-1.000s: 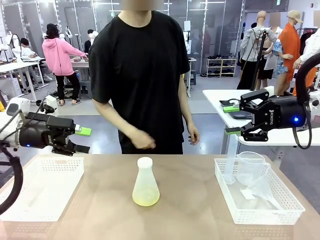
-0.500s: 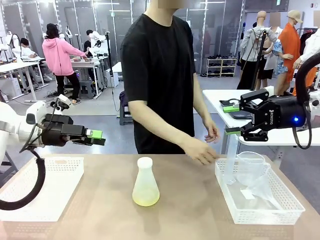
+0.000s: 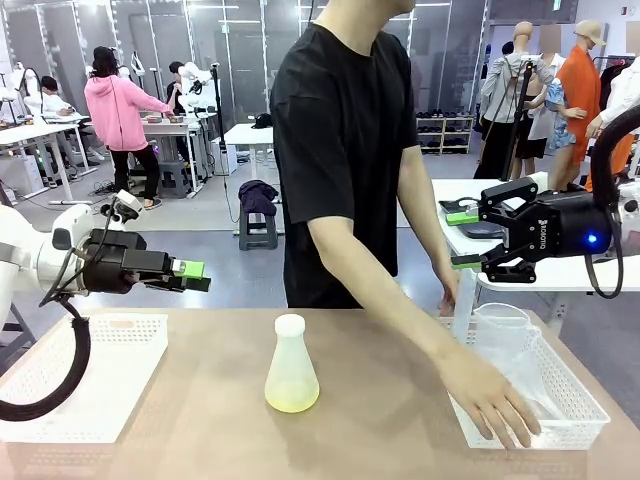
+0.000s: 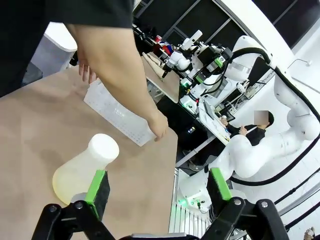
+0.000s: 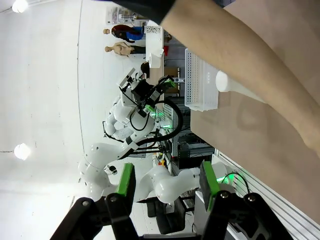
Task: Prepare the solutions needed for the experiment.
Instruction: When the human places the Big flask in the center of the table, pick up the Big flask and place it in the left Organizing basket.
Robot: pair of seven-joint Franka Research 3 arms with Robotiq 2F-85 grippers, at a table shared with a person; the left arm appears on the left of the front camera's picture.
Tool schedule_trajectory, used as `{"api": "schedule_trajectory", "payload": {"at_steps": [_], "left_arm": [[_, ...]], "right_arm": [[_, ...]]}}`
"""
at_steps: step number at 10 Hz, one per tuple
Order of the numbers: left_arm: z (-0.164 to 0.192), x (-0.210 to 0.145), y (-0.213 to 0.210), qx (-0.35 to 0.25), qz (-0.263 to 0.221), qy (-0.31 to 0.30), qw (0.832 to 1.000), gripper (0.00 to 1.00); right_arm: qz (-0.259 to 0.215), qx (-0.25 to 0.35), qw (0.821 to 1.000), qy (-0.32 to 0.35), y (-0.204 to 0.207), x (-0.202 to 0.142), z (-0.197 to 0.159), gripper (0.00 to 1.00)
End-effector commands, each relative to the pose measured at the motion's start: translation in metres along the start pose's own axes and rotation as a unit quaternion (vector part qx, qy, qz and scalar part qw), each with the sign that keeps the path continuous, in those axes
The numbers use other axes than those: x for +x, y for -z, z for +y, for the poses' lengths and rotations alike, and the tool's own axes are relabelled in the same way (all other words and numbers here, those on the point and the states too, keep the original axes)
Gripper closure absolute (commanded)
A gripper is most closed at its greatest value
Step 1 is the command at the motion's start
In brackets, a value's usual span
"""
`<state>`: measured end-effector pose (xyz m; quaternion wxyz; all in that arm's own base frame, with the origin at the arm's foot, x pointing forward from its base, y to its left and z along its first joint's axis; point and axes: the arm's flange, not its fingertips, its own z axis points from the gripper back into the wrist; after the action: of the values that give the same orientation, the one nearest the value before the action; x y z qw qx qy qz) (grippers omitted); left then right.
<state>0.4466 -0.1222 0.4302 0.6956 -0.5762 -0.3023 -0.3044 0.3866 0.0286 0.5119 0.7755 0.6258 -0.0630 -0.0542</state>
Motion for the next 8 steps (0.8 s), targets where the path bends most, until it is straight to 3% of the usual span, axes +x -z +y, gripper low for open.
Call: {"api": "schedule_trajectory", "payload": {"at_steps": [1,2,4,5,8], "left_arm": [[0.001,0.0,0.0,0.0,0.0,0.0,1.0,0.0],[0.022,-0.001,0.012,0.053,-0.005,0.056,0.997,0.0],[0.039,-0.01,0.034,0.057,0.021,0.168,0.984,0.0],[0.043,-0.012,0.044,0.019,0.02,0.215,0.976,0.0],[0.057,-0.018,0.073,0.016,0.021,0.321,0.947,0.0]], "right_arm": [[0.002,0.004,1.0,-0.002,-0.001,0.0,0.0,0.34],[0.002,0.004,1.0,-0.002,-0.001,0.0,0.0,0.34],[0.002,0.004,1.0,-0.002,-0.001,0.0,0.0,0.34],[0.002,0.004,1.0,-0.002,-0.001,0.0,0.0,0.34],[0.002,0.004,1.0,-0.002,-0.001,0.0,0.0,0.34]]}}
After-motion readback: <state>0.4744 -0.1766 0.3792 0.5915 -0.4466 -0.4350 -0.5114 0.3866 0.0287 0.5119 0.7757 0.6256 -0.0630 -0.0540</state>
